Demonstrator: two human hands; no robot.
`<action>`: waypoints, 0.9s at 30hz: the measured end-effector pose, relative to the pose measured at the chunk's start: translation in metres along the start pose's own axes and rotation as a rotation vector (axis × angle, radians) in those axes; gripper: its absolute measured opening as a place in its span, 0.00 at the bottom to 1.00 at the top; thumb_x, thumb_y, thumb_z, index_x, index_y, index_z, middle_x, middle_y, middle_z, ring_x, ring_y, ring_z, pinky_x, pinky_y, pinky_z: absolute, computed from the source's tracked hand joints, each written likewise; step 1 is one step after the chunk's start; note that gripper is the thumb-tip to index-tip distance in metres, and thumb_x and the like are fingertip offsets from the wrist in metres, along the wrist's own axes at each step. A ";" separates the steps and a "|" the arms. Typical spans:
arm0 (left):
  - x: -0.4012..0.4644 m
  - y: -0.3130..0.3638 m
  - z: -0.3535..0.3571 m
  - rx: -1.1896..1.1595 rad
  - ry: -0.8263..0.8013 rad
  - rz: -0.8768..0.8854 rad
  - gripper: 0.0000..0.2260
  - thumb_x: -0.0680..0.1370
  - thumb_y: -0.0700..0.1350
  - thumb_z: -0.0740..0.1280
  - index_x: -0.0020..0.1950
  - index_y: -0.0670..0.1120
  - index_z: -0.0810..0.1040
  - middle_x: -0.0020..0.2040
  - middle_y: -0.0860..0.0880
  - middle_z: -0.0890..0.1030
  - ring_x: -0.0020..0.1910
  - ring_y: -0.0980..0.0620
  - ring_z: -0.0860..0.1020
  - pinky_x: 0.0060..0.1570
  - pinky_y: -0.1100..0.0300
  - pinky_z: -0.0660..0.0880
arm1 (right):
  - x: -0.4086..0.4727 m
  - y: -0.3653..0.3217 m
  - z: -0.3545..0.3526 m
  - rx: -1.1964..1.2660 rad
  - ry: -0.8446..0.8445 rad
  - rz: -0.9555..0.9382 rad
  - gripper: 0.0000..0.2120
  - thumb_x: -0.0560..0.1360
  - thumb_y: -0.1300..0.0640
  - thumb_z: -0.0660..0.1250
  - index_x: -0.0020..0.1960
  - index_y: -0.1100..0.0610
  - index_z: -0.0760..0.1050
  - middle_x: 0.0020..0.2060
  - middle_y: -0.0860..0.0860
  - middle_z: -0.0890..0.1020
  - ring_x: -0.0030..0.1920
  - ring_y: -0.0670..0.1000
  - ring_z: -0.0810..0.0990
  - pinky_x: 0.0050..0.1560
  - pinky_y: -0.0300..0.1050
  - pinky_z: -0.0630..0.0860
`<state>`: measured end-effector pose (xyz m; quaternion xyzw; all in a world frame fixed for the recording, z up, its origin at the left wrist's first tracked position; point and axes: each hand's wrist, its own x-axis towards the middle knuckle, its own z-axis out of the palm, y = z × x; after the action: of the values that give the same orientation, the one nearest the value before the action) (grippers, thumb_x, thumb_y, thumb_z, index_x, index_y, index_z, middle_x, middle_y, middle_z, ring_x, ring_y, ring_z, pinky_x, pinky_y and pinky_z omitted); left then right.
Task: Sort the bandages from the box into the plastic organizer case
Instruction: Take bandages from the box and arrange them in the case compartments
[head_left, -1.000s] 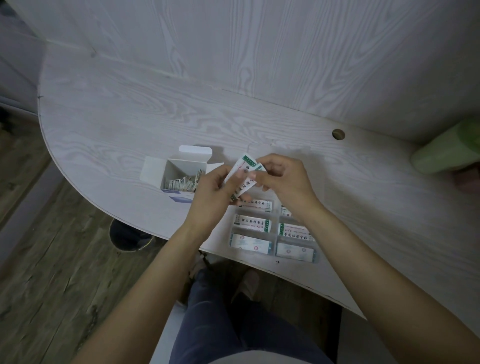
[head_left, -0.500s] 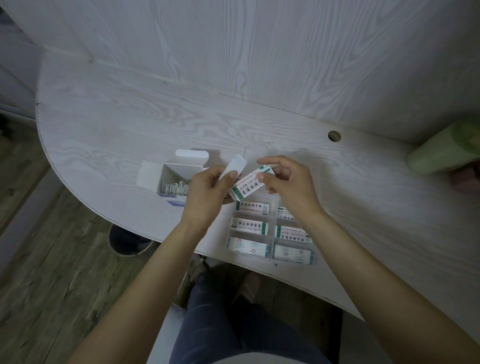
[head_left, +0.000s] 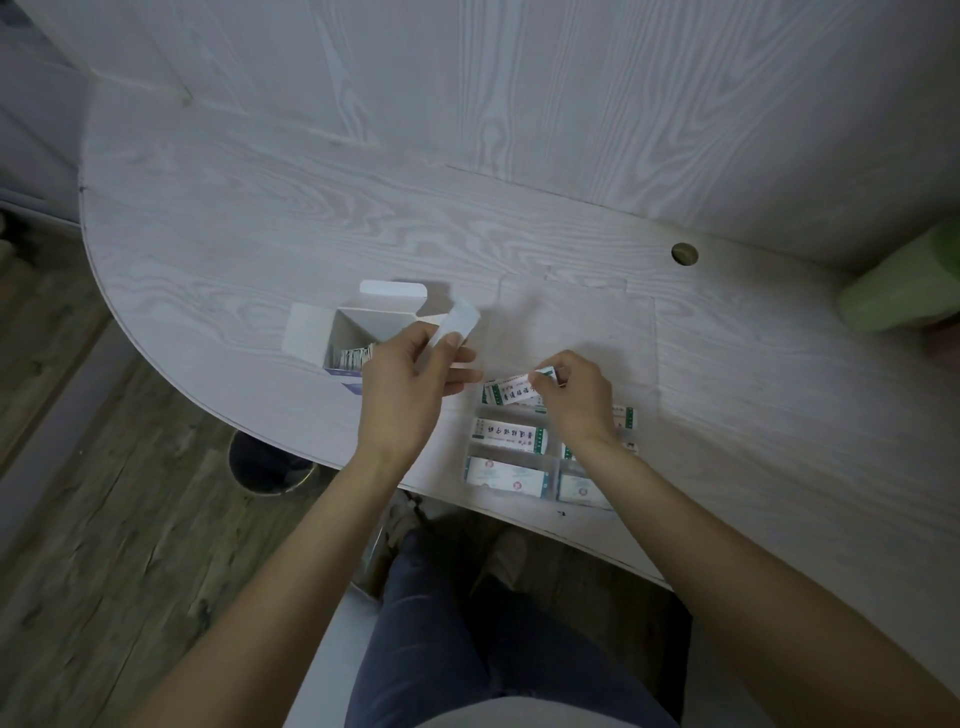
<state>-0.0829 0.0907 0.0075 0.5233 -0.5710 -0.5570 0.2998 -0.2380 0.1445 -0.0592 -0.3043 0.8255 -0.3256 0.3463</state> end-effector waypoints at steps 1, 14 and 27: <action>0.000 0.000 -0.001 0.019 -0.009 0.006 0.08 0.81 0.43 0.61 0.50 0.41 0.78 0.44 0.47 0.83 0.39 0.53 0.84 0.39 0.65 0.78 | 0.000 -0.001 0.002 -0.058 -0.002 -0.013 0.06 0.77 0.57 0.66 0.53 0.58 0.78 0.48 0.52 0.81 0.45 0.49 0.76 0.47 0.44 0.74; 0.001 0.000 -0.006 0.114 -0.042 0.056 0.08 0.81 0.43 0.60 0.50 0.43 0.78 0.44 0.48 0.83 0.37 0.54 0.83 0.37 0.67 0.76 | 0.000 -0.008 0.000 -0.773 -0.090 -0.341 0.11 0.80 0.57 0.59 0.52 0.54 0.80 0.48 0.51 0.80 0.48 0.52 0.77 0.38 0.42 0.69; 0.004 -0.004 -0.003 0.197 -0.131 0.097 0.11 0.82 0.42 0.57 0.56 0.46 0.78 0.44 0.51 0.83 0.38 0.55 0.80 0.39 0.67 0.76 | 0.000 -0.007 0.001 -0.942 -0.142 -0.518 0.09 0.79 0.62 0.60 0.56 0.58 0.77 0.51 0.53 0.76 0.54 0.52 0.72 0.38 0.43 0.67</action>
<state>-0.0797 0.0867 0.0039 0.4844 -0.6659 -0.5161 0.2357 -0.2351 0.1401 -0.0539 -0.6414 0.7546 0.0262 0.1359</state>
